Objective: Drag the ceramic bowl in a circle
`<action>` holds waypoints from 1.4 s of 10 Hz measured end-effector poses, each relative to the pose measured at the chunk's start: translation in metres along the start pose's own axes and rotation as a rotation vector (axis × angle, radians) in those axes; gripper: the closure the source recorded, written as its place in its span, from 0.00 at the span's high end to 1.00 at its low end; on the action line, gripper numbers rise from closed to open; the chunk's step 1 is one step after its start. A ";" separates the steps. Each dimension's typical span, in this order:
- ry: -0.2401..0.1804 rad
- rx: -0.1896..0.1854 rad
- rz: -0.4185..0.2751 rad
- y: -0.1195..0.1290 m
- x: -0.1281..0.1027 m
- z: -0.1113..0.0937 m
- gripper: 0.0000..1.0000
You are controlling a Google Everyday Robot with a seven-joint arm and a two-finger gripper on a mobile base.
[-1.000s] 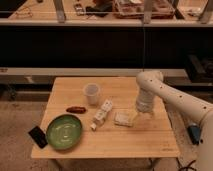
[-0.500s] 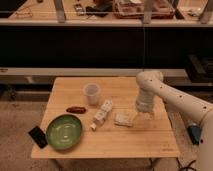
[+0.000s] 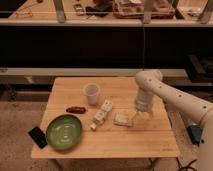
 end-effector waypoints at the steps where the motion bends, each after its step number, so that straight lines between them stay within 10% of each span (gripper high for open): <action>1: 0.099 -0.005 -0.035 -0.031 0.019 -0.015 0.80; 4: 0.315 0.037 -0.118 -0.113 0.034 -0.045 0.80; 6: 0.368 0.084 -0.167 -0.161 0.026 -0.045 0.80; 8: 0.368 0.129 -0.203 -0.197 0.013 -0.036 0.80; 14: 0.374 0.133 -0.198 -0.196 0.014 -0.038 0.80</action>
